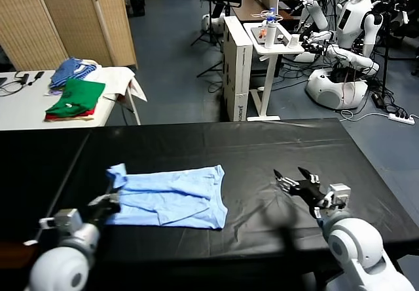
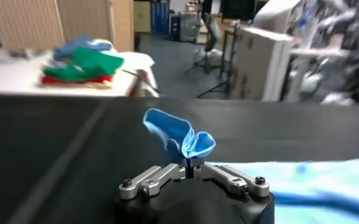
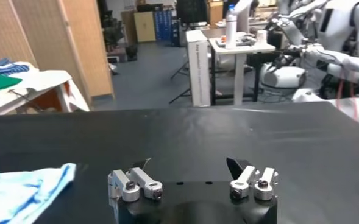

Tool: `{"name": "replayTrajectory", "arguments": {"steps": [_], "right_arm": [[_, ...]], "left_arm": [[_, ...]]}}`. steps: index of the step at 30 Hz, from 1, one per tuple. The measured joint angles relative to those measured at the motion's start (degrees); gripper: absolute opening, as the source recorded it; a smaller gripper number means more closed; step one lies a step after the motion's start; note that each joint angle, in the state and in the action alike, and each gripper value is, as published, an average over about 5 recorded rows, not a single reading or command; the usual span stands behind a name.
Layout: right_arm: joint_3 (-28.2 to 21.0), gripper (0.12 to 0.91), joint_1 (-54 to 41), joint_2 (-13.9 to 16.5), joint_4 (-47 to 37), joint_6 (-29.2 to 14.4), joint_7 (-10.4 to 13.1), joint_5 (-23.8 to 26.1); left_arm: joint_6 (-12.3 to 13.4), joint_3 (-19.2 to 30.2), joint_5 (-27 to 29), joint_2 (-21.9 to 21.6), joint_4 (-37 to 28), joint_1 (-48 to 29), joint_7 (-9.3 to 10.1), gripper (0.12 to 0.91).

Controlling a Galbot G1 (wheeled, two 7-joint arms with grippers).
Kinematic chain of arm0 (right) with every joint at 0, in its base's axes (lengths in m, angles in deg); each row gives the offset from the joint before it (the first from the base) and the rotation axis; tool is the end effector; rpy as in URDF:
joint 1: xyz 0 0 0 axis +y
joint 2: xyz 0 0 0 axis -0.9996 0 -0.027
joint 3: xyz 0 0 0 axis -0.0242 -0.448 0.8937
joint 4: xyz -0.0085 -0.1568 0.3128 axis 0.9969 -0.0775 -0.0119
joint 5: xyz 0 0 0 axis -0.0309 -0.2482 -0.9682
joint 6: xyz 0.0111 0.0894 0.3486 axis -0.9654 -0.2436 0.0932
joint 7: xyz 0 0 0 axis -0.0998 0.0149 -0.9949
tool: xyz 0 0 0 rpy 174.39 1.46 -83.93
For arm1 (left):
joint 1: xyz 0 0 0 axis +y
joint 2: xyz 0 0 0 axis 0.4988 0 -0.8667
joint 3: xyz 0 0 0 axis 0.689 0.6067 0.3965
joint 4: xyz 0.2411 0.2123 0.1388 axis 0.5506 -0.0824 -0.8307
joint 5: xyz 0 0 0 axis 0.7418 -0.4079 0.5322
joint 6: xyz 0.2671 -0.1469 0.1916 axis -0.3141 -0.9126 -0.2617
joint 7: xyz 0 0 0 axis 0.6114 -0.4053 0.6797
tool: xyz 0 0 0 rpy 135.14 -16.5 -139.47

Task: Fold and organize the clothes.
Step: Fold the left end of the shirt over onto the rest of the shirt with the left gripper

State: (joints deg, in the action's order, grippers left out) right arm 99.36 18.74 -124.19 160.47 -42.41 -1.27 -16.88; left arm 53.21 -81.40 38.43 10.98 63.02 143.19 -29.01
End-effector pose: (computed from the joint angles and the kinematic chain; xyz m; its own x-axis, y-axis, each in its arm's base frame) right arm 0.2576 -0.1056 -0.2261 -0.9216 -0.1143 0.3709 -0.0966 0.9931 0.0659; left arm 0.2180 0.0522 -0.2418 -0.9148 0.1452 0.3769 0.0439 0.9633 -0.2647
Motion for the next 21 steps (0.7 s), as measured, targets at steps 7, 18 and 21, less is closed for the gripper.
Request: {"name": "replayTrajectory", "arguments": {"steps": [7,18,21], "right_arm": [[0.09,0.907,0.6,-0.98,-0.32,0.0,-0.1,1.12],[0.13,0.907,0.69,-1.25,-0.58,0.16,-0.11,1.5],[0.05,0.907,0.71,-1.28,-0.64,0.21,-0.11,1.62]], "left_arm": [[0.5,7.41,-0.49,4.39,-0.76,-3.92,-1.22,0.171],[0.73,13.57,0.11,8.79,-2.93,-7.54,-1.62,0.171],[0.74,14.55,0.4,10.01,-3.59,-7.8,-1.62,0.171]]}}
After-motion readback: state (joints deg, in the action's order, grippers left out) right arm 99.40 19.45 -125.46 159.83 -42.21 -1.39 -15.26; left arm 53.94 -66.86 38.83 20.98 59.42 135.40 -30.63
